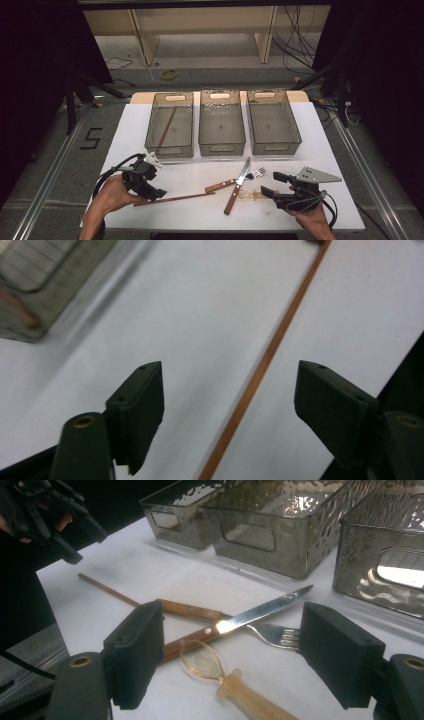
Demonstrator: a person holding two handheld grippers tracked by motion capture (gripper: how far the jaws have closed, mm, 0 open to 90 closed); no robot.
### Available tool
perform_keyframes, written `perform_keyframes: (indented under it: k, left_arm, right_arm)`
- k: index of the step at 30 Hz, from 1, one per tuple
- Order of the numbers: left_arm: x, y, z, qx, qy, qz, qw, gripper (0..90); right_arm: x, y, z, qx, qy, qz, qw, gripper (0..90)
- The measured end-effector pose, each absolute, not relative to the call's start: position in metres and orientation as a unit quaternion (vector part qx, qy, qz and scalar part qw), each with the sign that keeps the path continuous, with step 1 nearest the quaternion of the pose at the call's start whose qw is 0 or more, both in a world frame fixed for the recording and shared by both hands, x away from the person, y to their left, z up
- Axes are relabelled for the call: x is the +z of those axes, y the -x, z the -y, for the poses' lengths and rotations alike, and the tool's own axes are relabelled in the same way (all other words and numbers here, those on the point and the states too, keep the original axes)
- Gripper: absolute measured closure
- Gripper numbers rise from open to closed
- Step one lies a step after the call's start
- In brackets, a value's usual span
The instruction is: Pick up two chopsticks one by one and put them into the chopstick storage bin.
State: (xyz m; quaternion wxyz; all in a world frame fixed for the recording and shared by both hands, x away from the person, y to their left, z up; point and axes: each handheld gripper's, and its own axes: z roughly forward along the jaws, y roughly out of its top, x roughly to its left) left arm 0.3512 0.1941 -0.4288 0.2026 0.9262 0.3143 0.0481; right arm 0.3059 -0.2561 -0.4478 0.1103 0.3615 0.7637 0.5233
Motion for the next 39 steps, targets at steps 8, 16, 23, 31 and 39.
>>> perform_keyframes:
  k: [8,16,23,31,39]
  left_arm:
    - [-0.443,-0.349,-0.192,0.031,-0.939,-0.3,0.166,40.2]
    - [-0.457,-0.349,-0.192,0.015,-0.946,-0.287,0.146,49.6]
    - [-0.467,-0.349,-0.189,0.007,-0.951,-0.278,0.133,60.0]
    - [-0.471,-0.349,-0.187,0.005,-0.957,-0.263,0.12,70.2]
    - [-0.47,-0.345,-0.182,-0.001,-0.969,-0.225,0.101,76.9]
  right_arm:
    - [-0.448,-0.306,0.256,0.523,-0.361,-0.764,0.11,27.2]
    - [-0.448,-0.306,0.256,0.523,-0.361,-0.764,0.11,27.2]
    - [-0.447,-0.306,0.257,0.523,-0.362,-0.764,0.11,27.2]
    - [-0.447,-0.306,0.256,0.523,-0.361,-0.764,0.108,27.2]
    - [-0.447,-0.306,0.257,0.522,-0.362,-0.764,0.109,27.2]
